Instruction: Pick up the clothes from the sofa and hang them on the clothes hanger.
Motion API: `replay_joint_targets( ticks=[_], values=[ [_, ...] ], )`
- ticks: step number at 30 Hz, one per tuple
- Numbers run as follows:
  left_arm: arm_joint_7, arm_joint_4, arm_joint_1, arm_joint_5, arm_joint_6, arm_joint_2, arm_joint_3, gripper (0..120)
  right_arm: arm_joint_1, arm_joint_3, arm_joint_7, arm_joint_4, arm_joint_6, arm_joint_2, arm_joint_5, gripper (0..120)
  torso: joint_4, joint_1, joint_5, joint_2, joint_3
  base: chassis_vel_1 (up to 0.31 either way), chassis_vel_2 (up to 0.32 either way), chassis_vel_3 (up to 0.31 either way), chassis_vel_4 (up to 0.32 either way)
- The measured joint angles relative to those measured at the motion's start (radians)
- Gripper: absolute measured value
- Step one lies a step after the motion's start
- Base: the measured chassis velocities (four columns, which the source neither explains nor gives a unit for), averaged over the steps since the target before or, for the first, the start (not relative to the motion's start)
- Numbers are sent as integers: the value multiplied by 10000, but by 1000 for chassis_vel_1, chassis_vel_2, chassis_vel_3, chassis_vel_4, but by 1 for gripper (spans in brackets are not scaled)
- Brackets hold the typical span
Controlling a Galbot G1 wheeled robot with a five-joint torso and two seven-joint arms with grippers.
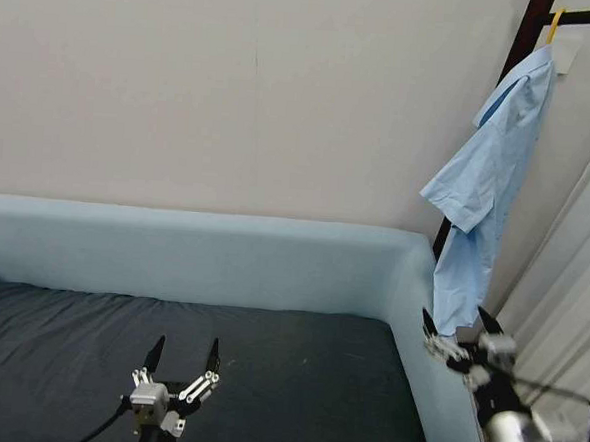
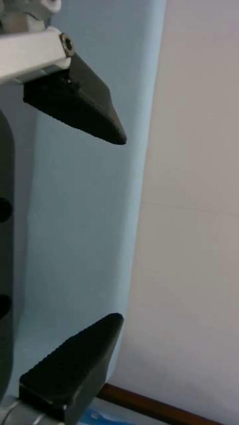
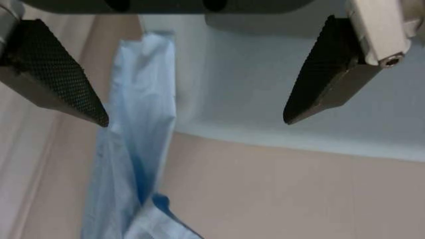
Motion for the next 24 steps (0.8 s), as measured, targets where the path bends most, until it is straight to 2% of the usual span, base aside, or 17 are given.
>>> replay_joint_targets(
  ticks=[1, 2, 5, 10, 14, 18, 24],
  values=[
    [0, 46, 14, 64, -20, 64, 37, 100, -432, 90, -148, -103, 534, 545, -417, 100, 2, 0, -1, 0, 1, 0, 0, 0, 0],
    [0, 46, 14, 64, -20, 64, 37, 100, -432, 90, -148, -103, 534, 545, -417, 100, 2, 0, -1, 0, 1, 0, 0, 0, 0],
    [-15, 105, 91, 127, -80, 253, 71, 100, -1184, 162, -499, -244, 1676, 1565, -1031, 100, 5, 1, 0, 0, 1, 0, 0, 0, 0],
    [-12, 154, 326, 160, -199, 231, 139, 100, -1535, 73, -708, -626, 2770, 2240, -1511, 100, 6, 1, -1, 0, 2, 0, 0, 0, 0],
    [113, 126, 508, 353, -340, 194, 168, 100, -1513, 65, -812, -751, 3018, 2355, -1514, 100, 6, 1, 2, 0, 3, 0, 0, 0, 0],
    [182, 181, 790, 564, -689, 333, 134, 100, -1443, 16, -879, -703, 2909, 2342, -1382, 100, 6, 1, 2, 0, 3, 0, 0, 0, 0],
    [181, 244, 894, 490, -790, 356, 79, 100, -1412, -19, -993, -697, 2816, 2322, -1344, 100, 3, 2, 3, -1, 3, 0, 0, 0, 0]
  ],
)
